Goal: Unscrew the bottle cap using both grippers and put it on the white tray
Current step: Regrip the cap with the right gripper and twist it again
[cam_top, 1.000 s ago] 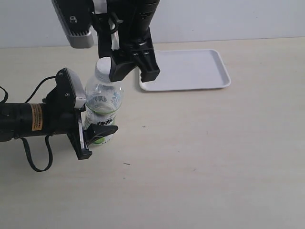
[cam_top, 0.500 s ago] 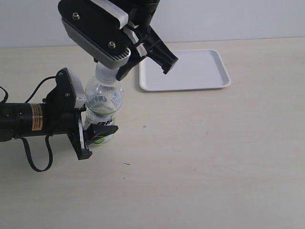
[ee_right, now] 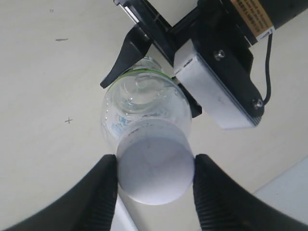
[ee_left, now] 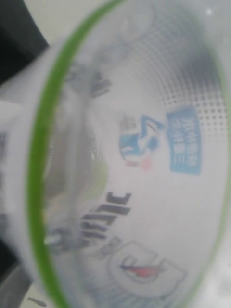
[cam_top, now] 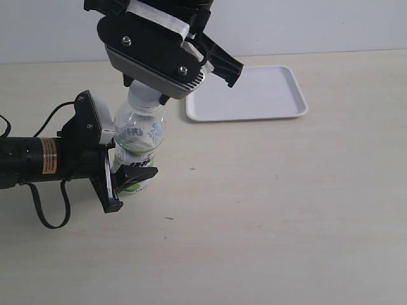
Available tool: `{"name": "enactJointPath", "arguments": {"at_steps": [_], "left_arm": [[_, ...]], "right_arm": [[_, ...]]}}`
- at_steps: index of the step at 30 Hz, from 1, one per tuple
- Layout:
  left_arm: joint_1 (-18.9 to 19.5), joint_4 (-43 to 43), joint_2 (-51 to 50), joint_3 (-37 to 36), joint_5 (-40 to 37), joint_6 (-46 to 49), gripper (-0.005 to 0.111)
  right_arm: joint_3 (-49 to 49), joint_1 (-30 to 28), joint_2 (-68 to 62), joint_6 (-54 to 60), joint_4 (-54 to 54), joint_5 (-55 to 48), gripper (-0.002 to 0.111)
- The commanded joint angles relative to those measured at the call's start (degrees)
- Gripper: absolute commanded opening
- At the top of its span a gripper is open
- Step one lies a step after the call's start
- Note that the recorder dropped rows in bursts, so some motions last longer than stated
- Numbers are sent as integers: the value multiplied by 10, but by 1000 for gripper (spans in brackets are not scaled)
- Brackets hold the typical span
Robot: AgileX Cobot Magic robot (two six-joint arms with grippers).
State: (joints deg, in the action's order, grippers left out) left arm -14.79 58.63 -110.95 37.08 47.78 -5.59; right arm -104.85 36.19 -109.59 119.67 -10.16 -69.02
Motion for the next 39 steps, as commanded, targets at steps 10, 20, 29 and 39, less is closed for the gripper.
{"name": "enactJointPath", "arguments": {"at_steps": [10,20,29,39], "left_arm": [[-2,-10,5,3,9,-6,0],[-2,-10,5,3,20,-6,0],[-2,-10,5,3,12,-9,0],[-2,-10,5,3,15,-9,0]], "right_arm": [[-2,1,2,-69,-19,-9,61],[-2,1,2,-391,-32,33,82],[-2,1,2,-761,-13,32,82],[-2,1,2,-1023,7,25,81]]}}
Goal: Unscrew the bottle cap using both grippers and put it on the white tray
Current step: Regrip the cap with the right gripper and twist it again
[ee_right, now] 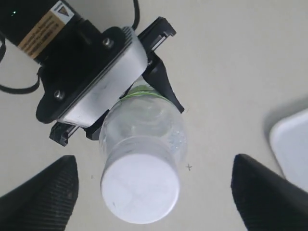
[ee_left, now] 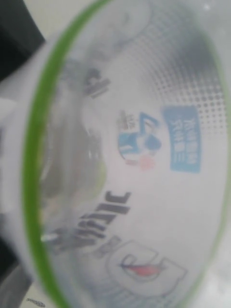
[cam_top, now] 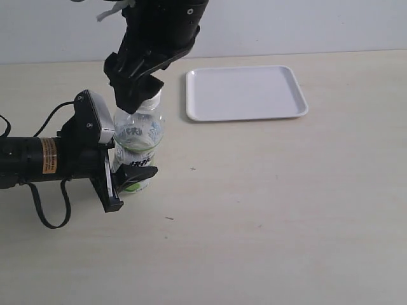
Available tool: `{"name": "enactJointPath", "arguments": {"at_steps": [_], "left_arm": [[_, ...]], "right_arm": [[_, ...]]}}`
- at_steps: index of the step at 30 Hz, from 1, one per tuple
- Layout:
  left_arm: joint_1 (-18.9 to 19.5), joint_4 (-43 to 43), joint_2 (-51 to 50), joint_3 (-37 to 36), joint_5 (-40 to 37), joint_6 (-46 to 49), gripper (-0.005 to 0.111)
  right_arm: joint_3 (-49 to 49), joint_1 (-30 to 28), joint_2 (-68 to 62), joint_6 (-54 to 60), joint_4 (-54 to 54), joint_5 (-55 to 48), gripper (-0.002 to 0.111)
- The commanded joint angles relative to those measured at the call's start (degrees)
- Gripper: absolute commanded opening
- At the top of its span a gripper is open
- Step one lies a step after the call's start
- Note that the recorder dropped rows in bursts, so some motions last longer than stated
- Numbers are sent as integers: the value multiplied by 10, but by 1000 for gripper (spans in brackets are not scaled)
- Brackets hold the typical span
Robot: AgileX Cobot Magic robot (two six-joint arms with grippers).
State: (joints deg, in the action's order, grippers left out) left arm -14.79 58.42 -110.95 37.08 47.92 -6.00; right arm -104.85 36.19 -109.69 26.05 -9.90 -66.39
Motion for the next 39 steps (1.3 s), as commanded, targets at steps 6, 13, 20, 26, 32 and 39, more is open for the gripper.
{"name": "enactJointPath", "arguments": {"at_steps": [6,13,20,26,32,39], "left_arm": [[-2,-8,5,3,14,-4,0],[-2,-8,5,3,14,-4,0],[-2,-8,5,3,14,-4,0],[-2,-8,5,3,14,-4,0],[-2,-8,5,3,14,-4,0],[-2,-8,5,3,14,-7,0]], "right_arm": [[-2,1,3,-205,5,-3,80],[-2,1,3,-219,-2,-17,73],[-2,1,3,-219,-9,-26,70],[-2,1,3,-216,-9,-28,60],[-2,1,3,-216,-4,-25,27],[-2,1,3,-61,-6,-36,0]]}}
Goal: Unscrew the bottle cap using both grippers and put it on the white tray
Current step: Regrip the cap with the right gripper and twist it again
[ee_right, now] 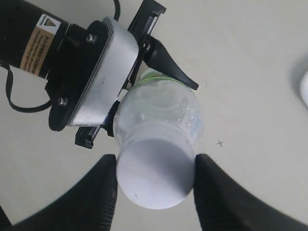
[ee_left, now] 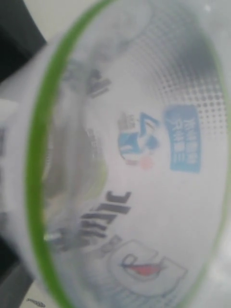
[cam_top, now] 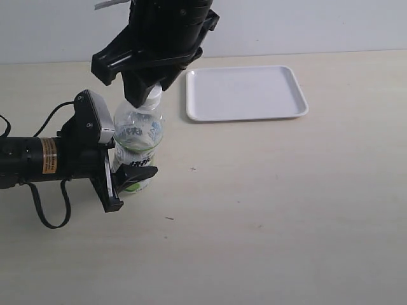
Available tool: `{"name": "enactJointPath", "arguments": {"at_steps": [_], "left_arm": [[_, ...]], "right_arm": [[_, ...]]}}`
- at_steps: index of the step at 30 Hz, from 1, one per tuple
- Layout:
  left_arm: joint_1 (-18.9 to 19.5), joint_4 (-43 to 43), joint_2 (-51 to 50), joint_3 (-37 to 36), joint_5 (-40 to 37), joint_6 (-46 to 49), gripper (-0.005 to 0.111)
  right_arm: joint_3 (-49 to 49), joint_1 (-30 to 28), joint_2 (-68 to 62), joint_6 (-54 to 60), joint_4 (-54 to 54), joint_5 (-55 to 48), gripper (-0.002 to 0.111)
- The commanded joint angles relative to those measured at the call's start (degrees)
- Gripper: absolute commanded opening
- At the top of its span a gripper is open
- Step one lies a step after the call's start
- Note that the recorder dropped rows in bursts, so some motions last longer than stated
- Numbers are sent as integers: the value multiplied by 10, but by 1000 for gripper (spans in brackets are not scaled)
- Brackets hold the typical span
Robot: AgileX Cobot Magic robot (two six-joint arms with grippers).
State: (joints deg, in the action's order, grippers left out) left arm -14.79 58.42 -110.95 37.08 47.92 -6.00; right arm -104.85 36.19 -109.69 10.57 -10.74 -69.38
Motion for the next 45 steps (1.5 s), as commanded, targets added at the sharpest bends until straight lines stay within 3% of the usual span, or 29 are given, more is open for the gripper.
{"name": "enactJointPath", "arguments": {"at_steps": [1,6,7,15,19,27,40,45], "left_arm": [[-2,-8,5,3,15,-9,0],[-2,-8,5,3,15,-17,0],[-2,-8,5,3,15,-17,0],[-2,-8,5,3,23,-17,0],[-2,-8,5,4,26,-17,0],[-2,-8,5,4,26,-17,0],[-2,-8,5,4,26,-17,0],[-2,-8,5,4,26,-17,0]], "right_arm": [[-2,1,3,132,3,-6,0],[-2,1,3,247,3,-6,0],[-2,1,3,322,3,-6,0],[-2,1,3,610,3,-6,0],[-2,1,3,823,3,-6,0],[-2,1,3,1082,3,-6,0],[-2,1,3,1102,-4,5,0],[-2,1,3,1102,-13,5,9]]}}
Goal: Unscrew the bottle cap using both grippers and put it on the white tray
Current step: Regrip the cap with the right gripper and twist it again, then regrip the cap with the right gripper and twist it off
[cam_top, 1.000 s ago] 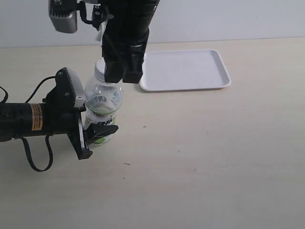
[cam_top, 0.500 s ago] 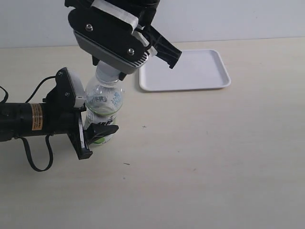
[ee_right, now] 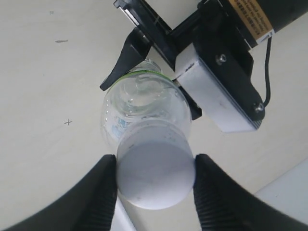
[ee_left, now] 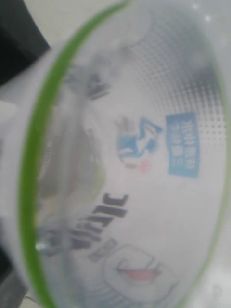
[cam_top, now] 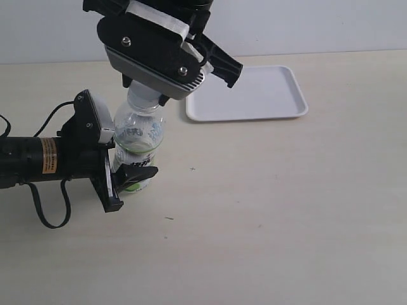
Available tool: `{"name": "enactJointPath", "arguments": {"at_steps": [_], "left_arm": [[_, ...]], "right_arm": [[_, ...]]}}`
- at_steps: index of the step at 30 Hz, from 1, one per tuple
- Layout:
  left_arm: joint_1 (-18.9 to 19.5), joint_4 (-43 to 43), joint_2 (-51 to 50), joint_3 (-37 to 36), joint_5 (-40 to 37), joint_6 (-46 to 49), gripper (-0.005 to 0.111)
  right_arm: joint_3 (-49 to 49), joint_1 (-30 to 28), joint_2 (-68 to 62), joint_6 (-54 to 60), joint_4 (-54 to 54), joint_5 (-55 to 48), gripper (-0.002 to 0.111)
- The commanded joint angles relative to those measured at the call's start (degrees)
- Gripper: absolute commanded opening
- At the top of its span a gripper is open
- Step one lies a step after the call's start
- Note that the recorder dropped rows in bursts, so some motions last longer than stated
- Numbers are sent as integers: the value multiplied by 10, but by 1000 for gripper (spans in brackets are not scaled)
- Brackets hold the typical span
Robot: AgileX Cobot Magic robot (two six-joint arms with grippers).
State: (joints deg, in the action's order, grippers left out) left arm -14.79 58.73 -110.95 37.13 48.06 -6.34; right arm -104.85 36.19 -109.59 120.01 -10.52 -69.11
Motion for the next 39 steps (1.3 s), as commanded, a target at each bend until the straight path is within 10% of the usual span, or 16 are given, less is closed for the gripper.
{"name": "enactJointPath", "arguments": {"at_steps": [1,23,39], "left_arm": [[-2,-11,5,3,25,-13,0],[-2,-11,5,3,25,-13,0],[-2,-11,5,3,25,-10,0]], "right_arm": [[-2,1,2,8,-15,2,11],[-2,1,2,-32,-42,13,77],[-2,1,2,-482,-22,42,85]]}}
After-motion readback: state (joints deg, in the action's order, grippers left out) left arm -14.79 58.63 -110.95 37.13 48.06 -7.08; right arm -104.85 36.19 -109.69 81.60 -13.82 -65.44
